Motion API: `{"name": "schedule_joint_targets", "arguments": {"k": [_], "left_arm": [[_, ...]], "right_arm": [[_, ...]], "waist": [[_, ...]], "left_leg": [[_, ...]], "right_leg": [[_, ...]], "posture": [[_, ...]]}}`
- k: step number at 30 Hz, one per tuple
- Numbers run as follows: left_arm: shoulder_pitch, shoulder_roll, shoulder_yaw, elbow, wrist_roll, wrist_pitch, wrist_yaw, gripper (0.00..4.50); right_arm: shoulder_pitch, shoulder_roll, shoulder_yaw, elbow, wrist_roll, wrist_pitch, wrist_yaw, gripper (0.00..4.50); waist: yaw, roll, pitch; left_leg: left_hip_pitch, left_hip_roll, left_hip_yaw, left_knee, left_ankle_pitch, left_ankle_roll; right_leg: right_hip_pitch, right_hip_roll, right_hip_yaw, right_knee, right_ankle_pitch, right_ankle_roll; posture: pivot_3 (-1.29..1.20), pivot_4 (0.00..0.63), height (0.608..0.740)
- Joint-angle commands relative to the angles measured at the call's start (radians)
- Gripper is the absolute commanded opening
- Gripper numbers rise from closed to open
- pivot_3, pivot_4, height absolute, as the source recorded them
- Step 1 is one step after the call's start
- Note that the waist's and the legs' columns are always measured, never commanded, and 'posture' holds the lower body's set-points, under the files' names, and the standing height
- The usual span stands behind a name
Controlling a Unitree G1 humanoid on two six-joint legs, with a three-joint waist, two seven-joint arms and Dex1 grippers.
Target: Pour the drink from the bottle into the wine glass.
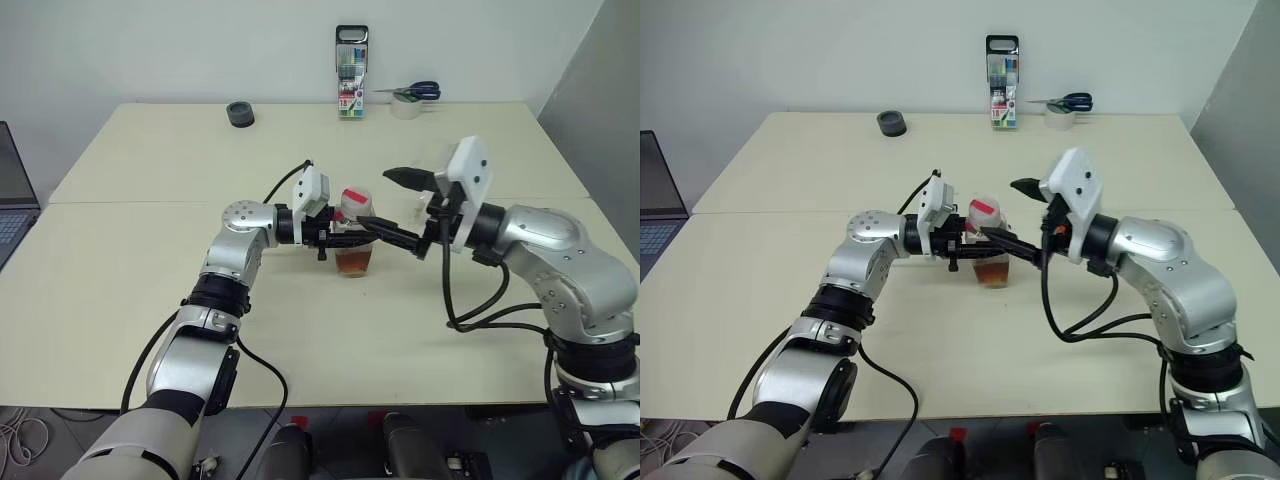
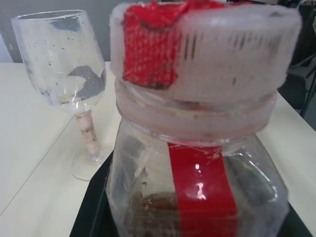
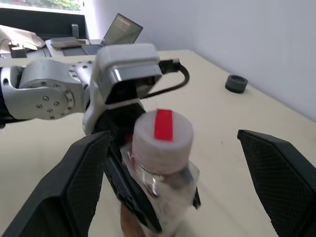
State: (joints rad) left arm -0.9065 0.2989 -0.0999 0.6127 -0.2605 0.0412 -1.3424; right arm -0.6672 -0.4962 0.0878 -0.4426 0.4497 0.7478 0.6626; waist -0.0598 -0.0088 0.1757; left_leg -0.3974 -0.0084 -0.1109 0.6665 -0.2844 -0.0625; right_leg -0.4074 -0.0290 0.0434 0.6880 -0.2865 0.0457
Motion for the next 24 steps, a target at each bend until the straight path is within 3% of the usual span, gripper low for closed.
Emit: {"name": "schedule_joint_targets", "arguments": {"k": [1,11,24], "left_arm": [[-0.026,-0.004,0.015,-0.027,-0.02,-0.011,-0.004,1.67],[-0.021,-0.005,0.013,-0.034,-0.018,-0.012,-0.004,1.67],[-0.008,-0.001,0.008,-0.046,-0.017,-0.01,-0.008,1.67]], "right_arm": [[-0.044,0.028,0.03,0.016,-0.05,-0.049,-0.04,4.38],[-0.062,0.056,0.048,0.077,-0.11,-0.089,-0.048,4.38],[-0.028,0.043,-0.015,0.047,-0.055,-0.011,-0.055,4.38]], "waist": [[0.0,0.0,0.0],[0.0,0.0,0.0],[0.0,0.0,0.0]], "left_leg": [[0.0,0.0,0.0,0.0,0.0,0.0],[0.0,0.0,0.0,0.0,0.0,0.0],[0.0,0.0,0.0,0.0,0.0,0.0]], "right_leg": [[0.0,0.0,0.0,0.0,0.0,0.0],[0.0,0.0,0.0,0.0,0.0,0.0],[0.0,0.0,0.0,0.0,0.0,0.0]], "posture": [[0.0,0.15,0.74],[0.0,0.15,0.74],[0.0,0.15,0.74]]}}
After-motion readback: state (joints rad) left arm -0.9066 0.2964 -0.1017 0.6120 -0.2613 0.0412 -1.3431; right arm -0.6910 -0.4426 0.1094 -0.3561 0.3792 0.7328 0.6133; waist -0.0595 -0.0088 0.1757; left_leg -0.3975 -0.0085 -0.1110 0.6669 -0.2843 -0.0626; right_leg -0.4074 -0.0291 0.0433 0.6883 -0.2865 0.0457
